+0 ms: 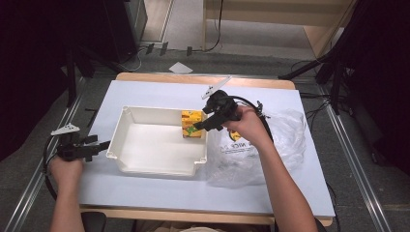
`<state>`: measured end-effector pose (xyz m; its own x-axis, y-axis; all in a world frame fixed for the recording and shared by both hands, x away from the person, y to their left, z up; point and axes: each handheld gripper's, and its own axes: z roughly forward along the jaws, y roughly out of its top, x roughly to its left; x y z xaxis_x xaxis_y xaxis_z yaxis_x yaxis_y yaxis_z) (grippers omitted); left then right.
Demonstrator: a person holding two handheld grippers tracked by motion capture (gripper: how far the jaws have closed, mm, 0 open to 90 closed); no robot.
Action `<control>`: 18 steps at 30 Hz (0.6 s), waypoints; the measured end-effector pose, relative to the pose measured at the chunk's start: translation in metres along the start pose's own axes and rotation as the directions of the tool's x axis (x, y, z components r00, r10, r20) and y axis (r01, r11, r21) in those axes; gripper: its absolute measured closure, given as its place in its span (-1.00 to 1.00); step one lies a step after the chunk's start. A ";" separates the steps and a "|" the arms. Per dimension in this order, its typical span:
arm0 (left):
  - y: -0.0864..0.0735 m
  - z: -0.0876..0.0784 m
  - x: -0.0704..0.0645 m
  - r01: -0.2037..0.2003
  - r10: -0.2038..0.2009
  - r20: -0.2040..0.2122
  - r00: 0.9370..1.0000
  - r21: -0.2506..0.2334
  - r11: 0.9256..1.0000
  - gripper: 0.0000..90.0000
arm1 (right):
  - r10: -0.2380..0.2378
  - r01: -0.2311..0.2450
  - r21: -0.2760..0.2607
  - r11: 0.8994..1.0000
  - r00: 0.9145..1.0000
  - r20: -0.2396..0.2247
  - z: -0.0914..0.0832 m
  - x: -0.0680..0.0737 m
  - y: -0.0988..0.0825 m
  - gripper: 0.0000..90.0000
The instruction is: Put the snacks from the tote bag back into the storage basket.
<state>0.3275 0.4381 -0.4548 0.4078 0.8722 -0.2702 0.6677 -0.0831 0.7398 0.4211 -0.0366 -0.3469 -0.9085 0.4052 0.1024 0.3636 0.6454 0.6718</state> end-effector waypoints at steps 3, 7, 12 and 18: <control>0.000 0.000 0.000 -0.002 0.002 -0.002 1.000 0.000 1.000 -0.54 | 0.010 -0.010 -0.022 1.000 1.000 -0.010 -0.006 -0.002 -0.001 -0.40; 0.000 0.000 0.000 -0.001 0.001 0.000 1.000 0.000 1.000 -0.54 | 0.016 -0.016 -0.019 1.000 1.000 0.001 -0.011 -0.007 -0.004 -0.40; 0.000 0.000 0.000 -0.002 0.002 -0.001 1.000 0.004 1.000 -0.54 | 0.041 -0.041 -0.025 0.999 0.999 0.017 -0.017 -0.015 -0.007 -0.40; -0.001 0.000 0.000 -0.001 0.001 -0.003 1.000 0.005 1.000 -0.54 | 0.059 -0.057 -0.054 0.997 0.998 0.029 -0.024 -0.027 -0.015 -0.40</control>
<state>0.3265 0.4380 -0.4550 0.4067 0.8734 -0.2679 0.6705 -0.0862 0.7369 0.4358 -0.0725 -0.3422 -0.8791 0.4611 0.1207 0.4035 0.5852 0.7033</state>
